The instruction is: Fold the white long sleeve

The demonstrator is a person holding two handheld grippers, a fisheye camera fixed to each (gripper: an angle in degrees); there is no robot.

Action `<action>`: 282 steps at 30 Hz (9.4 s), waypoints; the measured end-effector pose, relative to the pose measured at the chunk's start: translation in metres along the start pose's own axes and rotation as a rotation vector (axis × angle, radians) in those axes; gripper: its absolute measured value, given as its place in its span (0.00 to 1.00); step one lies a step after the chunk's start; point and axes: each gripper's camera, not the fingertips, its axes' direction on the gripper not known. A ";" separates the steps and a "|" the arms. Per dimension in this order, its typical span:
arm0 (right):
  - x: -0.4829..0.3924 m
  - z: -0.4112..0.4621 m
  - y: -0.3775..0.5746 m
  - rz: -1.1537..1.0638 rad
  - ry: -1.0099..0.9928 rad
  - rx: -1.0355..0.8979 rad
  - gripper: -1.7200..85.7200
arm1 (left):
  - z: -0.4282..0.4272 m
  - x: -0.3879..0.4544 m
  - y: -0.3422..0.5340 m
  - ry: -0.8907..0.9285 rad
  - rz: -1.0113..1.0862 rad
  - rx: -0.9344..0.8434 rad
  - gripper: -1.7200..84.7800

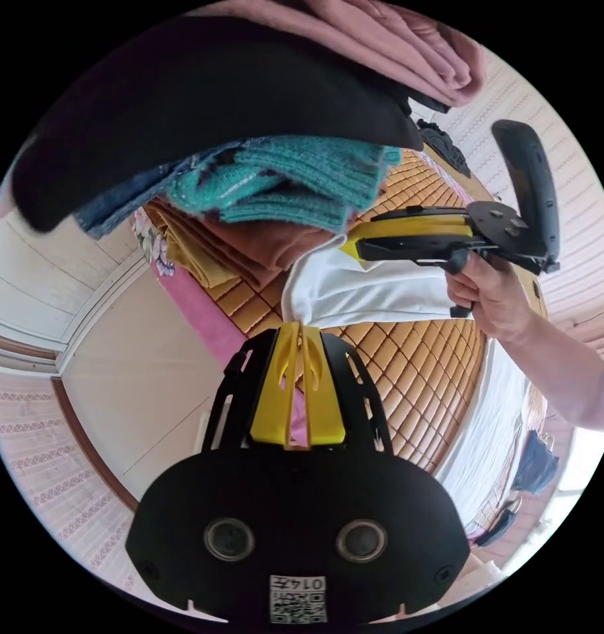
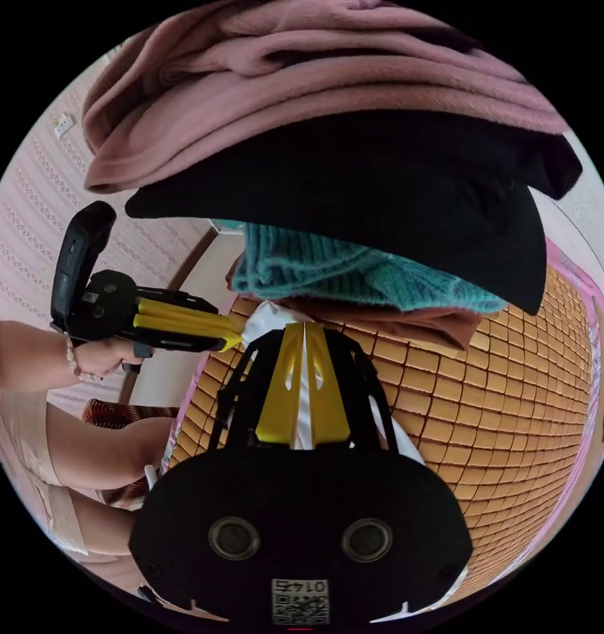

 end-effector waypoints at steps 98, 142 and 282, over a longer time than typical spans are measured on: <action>-0.401 0.096 0.455 0.826 0.572 -0.220 0.12 | -0.063 0.040 0.169 0.125 0.345 0.711 0.08; -0.094 0.193 0.066 0.279 0.440 -0.130 0.14 | 0.035 -0.093 0.021 0.097 0.088 0.349 0.14; -0.309 0.122 0.982 2.003 1.287 0.381 0.15 | 0.193 0.574 0.350 0.311 1.773 0.232 0.12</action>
